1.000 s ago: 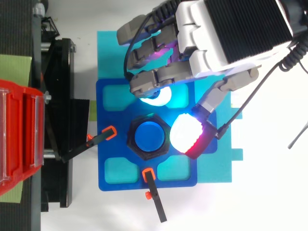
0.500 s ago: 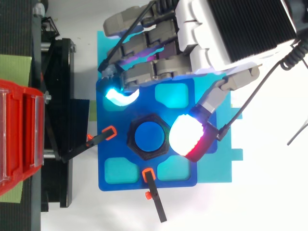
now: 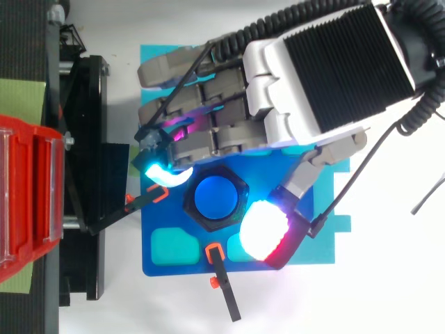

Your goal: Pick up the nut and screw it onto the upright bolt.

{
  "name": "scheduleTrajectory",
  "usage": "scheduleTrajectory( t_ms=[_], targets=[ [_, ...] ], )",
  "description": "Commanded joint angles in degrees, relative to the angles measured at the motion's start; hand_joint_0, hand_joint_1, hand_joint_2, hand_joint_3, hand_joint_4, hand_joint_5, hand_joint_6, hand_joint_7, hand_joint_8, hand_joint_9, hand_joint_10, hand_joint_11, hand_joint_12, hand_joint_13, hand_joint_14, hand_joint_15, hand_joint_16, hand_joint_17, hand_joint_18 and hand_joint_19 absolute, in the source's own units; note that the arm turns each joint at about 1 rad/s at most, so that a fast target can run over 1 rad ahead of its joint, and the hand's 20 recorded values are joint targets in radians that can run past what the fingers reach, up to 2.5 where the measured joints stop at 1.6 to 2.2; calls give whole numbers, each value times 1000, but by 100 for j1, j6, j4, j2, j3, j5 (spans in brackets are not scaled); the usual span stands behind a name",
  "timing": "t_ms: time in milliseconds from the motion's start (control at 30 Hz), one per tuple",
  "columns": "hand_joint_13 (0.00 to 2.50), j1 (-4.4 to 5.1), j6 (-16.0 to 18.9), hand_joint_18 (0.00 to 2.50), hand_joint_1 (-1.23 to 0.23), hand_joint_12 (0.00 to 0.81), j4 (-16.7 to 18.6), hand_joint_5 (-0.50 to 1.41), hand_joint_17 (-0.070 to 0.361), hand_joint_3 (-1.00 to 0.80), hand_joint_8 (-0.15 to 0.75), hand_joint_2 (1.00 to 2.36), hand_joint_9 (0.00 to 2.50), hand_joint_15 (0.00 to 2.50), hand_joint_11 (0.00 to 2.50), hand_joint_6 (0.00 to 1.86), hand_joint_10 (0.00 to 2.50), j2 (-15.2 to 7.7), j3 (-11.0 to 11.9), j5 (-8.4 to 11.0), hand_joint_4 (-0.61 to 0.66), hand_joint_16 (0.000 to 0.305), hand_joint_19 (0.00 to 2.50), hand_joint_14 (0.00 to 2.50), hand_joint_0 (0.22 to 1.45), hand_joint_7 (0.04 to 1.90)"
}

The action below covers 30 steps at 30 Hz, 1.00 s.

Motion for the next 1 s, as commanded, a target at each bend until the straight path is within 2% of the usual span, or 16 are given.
scheduleTrajectory(
  t_ms=[0, 167, 300, 333, 500, 767, 967],
  targets=[
    [484, 52, 0, 139, -157, 279, -66, -102, 67, -500, 221, 1000, 819, 0, 0, 502, 0, 0, -5, 38, 198, 30, 0, 0, 504, 704],
    [497, 78, 0, 137, -159, 276, -92, -75, 65, -500, 236, 1000, 834, 0, 0, 503, 0, 0, -5, 82, 233, 29, 0, 0, 510, 817],
    [544, 78, 0, 177, -183, 264, -92, -41, 59, -500, 252, 1000, 912, 0, 0, 504, 0, 0, -5, 82, 277, 26, 0, 0, 522, 964],
    [574, 78, 0, 203, -199, 259, -92, -28, 57, -500, 256, 1000, 941, 0, 0, 505, 0, 0, -5, 82, 276, 25, 0, 0, 529, 1051],
    [644, 61, 0, 291, -237, 242, -66, 13, 51, -500, 250, 1000, 1038, 0, 0, 504, 0, 0, -58, 82, 211, 23, 0, 0, 538, 1305],
    [733, -18, -9, 396, -275, 218, -48, 58, 43, -500, 252, 1000, 1150, 0, 0, 500, 0, 0, -75, 47, 133, 19, 0, 0, 546, 1524],
    [851, -80, -9, 508, -292, 188, 5, 68, 32, -500, 248, 1000, 1293, 0, 0, 556, 0, 8, -119, 20, 92, 14, 26, 0, 551, 1411]
  ],
)
